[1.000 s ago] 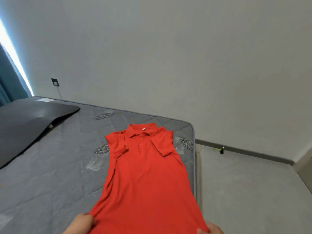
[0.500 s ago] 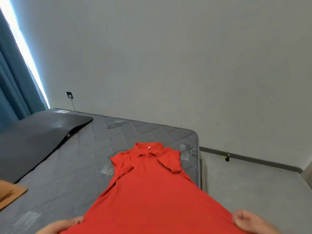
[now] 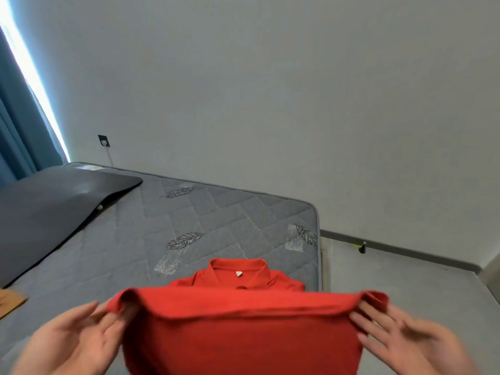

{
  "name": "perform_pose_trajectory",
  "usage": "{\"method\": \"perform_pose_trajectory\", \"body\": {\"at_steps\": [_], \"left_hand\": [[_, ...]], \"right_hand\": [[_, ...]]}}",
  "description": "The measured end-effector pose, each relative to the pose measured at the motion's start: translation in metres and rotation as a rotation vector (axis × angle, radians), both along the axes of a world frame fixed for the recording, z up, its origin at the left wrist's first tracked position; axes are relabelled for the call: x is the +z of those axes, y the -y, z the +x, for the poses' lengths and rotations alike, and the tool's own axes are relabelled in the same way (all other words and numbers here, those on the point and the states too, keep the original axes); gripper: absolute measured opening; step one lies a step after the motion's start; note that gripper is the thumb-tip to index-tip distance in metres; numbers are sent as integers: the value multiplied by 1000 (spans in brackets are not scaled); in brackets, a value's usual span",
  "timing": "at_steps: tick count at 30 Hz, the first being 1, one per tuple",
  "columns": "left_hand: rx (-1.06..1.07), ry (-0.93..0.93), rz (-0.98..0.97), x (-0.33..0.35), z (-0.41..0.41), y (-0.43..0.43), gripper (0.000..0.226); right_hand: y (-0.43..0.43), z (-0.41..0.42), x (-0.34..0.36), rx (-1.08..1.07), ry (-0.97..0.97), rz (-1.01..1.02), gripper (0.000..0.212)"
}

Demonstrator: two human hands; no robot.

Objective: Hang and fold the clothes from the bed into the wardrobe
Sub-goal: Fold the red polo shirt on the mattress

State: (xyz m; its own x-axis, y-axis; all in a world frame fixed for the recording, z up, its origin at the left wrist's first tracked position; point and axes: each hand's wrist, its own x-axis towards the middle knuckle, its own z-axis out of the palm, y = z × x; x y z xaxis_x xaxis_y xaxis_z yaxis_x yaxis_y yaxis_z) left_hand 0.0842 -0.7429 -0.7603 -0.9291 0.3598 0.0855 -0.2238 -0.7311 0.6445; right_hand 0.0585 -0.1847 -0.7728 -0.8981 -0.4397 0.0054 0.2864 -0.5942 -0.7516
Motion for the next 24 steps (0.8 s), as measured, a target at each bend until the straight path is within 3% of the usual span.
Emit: {"method": "perform_pose_trajectory", "body": {"at_steps": [1, 3, 5, 6, 9, 12, 14, 17, 19, 21, 24], "left_hand": [[131, 176, 56, 7, -14, -27, 66], [301, 536, -196, 12, -51, -32, 63], [429, 747, -199, 15, -81, -46, 28], [457, 782, -181, 17, -97, -55, 18], [514, 860, -193, 4, -152, -55, 22], [555, 741, -107, -7, -180, -57, 19], [599, 597, -166, -23, -182, -60, 33], [566, 442, -597, -62, -144, -68, 66], [563, 322, -1074, -93, -104, -64, 74], [519, 421, -1439, -127, -68, -51, 93], [315, 587, -1561, -170, -30, -37, 135]], "right_hand": [[39, -10, 1, 45, 86, -55, 59], [61, -49, 8, 25, 293, 25, 58], [82, -85, 2, -187, 482, 231, 38], [95, -101, 2, -231, 519, 333, 31], [123, -149, -11, -267, 540, 470, 28], [134, -177, -25, -306, 488, 530, 45], [138, -177, -36, -300, 375, 649, 62], [135, -146, -73, -227, 229, 912, 68], [125, -108, -104, -300, 161, 1130, 56], [114, -70, -128, -383, 186, 1331, 52], [113, -19, -146, -438, 329, 1334, 32]]}}
